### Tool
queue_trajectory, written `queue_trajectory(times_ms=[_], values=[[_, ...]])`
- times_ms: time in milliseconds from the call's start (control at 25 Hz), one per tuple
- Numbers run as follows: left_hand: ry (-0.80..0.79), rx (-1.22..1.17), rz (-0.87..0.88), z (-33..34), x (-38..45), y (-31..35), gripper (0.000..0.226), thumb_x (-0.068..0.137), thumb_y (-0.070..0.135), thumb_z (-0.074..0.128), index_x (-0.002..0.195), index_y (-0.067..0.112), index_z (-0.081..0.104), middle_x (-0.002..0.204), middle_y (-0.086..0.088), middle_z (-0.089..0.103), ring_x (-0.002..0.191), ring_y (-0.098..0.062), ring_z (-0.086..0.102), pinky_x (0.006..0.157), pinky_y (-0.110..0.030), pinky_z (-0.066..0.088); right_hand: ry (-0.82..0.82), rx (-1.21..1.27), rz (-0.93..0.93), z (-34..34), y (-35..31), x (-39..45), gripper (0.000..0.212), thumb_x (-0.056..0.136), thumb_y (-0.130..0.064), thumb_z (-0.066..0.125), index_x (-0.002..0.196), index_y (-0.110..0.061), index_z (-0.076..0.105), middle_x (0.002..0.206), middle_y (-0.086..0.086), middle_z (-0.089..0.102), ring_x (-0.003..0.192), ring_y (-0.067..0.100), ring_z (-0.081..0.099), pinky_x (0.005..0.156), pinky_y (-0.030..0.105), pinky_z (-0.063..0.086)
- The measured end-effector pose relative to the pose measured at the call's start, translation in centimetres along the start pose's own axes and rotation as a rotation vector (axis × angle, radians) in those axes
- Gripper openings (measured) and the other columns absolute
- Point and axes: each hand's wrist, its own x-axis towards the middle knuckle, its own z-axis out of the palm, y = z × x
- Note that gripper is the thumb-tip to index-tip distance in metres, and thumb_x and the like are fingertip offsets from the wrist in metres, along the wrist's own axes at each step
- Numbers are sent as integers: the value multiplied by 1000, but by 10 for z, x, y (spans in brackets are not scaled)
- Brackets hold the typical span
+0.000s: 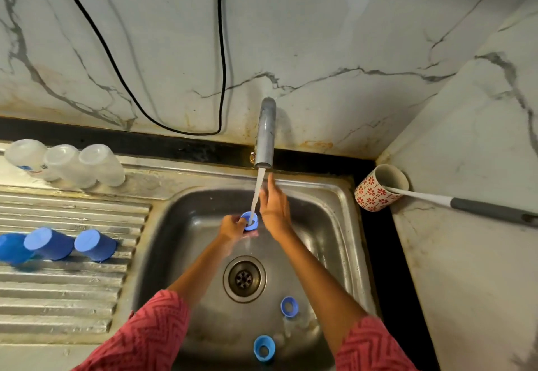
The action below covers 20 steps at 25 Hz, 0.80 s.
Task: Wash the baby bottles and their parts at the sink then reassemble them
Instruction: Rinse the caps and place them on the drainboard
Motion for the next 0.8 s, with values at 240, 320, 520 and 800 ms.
queue_trajectory(times_ms=[240, 320, 520, 800], values=[[156, 456, 186, -8, -19, 25, 23, 92, 7, 50, 85, -5, 68, 88, -20, 69, 83, -30, 66, 72, -36, 52, -87, 254, 290, 14, -20, -20, 32, 99, -12, 36, 110, 1, 62, 101, 15, 63, 90, 25, 61, 55, 12, 41], [233, 524, 213, -11, -26, 33, 27, 92, 4, 47, 70, 2, 61, 75, -12, 63, 75, -25, 60, 67, -35, 47, -73, 294, 382, 17, -33, -18, 36, 101, -20, 34, 113, 2, 60, 107, 16, 63, 99, 28, 62, 62, 21, 48], [127, 640, 211, -12, -21, 43, 16, 92, 0, 49, 91, -2, 65, 94, -17, 67, 90, -29, 64, 82, -35, 52, -144, 10, 333, 7, -31, -24, 34, 99, -25, 42, 116, -4, 63, 110, 14, 66, 102, 27, 63, 78, 30, 47], [72, 610, 195, -17, -17, 48, 16, 88, 7, 59, 97, -2, 69, 102, -17, 68, 85, -23, 60, 82, -29, 50, -309, 396, 297, -4, -5, -34, 24, 95, -12, 53, 111, 6, 61, 105, 26, 67, 93, 34, 68, 78, 35, 58]])
